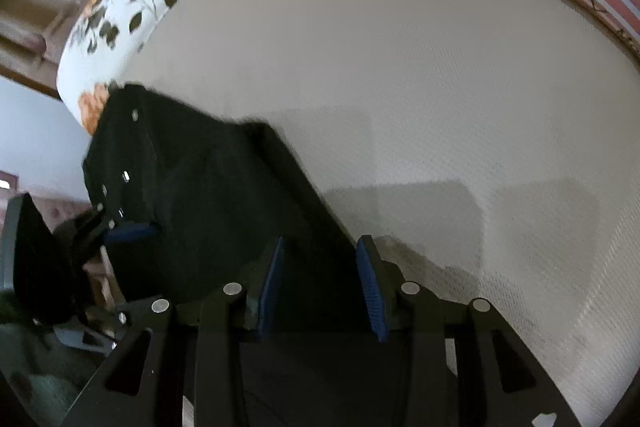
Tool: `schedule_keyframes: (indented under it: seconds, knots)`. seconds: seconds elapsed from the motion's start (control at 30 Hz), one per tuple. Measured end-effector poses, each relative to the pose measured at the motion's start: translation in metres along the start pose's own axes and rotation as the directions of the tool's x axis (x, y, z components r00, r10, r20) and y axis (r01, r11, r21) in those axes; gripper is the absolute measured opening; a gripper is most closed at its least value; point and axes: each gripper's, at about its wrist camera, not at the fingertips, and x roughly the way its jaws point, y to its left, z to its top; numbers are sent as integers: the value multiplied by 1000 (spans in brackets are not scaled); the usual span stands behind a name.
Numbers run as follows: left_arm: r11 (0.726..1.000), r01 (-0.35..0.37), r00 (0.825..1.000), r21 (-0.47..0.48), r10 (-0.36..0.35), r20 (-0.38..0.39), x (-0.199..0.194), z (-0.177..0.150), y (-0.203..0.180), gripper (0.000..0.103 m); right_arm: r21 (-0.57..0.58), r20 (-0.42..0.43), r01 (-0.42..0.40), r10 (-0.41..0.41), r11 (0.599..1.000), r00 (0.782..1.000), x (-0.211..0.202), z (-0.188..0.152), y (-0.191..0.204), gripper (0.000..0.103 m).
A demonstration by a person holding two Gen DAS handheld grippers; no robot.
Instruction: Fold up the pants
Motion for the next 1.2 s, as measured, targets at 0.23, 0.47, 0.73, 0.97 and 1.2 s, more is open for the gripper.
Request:
schedule_keyframes:
  seconds: [0.23,0.47,0.73,0.97,1.2]
  knots:
    - [999,-33,999,23,34,-11,8,-8,-4,63,-133,65,89,-81,987,995,-2,-20,14,5]
    - [997,-67,998,34,67,-1,10,-10,-11,65,-73,161,160,-147,984,976,-5,-22,9,2]
    - [997,-70,995,35,67,71,-7,23,-8,65,155,317,128,-172,980,933,-50,-45,-5,12]
    - [999,-45,993,17,43,109,15,78,4,65,391,316,211,-346,896,883,-103,-130,-46,15]
    - [998,-57,997,-9,57,48,58,97,11,65,548,270,218,-417,808,868,-90,-192,-77,15]
